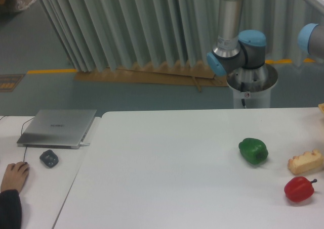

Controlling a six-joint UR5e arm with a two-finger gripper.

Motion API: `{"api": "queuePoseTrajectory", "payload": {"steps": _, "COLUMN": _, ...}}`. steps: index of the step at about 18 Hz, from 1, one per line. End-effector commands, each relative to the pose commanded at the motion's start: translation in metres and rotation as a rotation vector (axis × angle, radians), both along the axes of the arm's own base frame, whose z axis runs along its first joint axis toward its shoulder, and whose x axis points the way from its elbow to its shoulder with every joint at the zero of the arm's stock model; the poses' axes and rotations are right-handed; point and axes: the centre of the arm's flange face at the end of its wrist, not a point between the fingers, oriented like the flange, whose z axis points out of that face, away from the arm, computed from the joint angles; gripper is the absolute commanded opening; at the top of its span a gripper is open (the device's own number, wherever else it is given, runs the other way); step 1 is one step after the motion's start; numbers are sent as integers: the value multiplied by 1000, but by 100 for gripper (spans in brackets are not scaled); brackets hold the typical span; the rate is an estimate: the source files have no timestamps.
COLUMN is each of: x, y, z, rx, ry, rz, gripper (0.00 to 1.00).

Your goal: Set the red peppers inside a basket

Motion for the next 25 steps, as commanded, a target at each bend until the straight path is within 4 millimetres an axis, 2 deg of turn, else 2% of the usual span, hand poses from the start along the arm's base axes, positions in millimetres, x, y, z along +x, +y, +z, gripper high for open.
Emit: {"api": "queuePoseTrajectory", "payload": {"steps": 25, "x": -4, "y": -1, "z": -4, "rx": 4, "ry": 11, "rz": 2, "gripper": 100}}
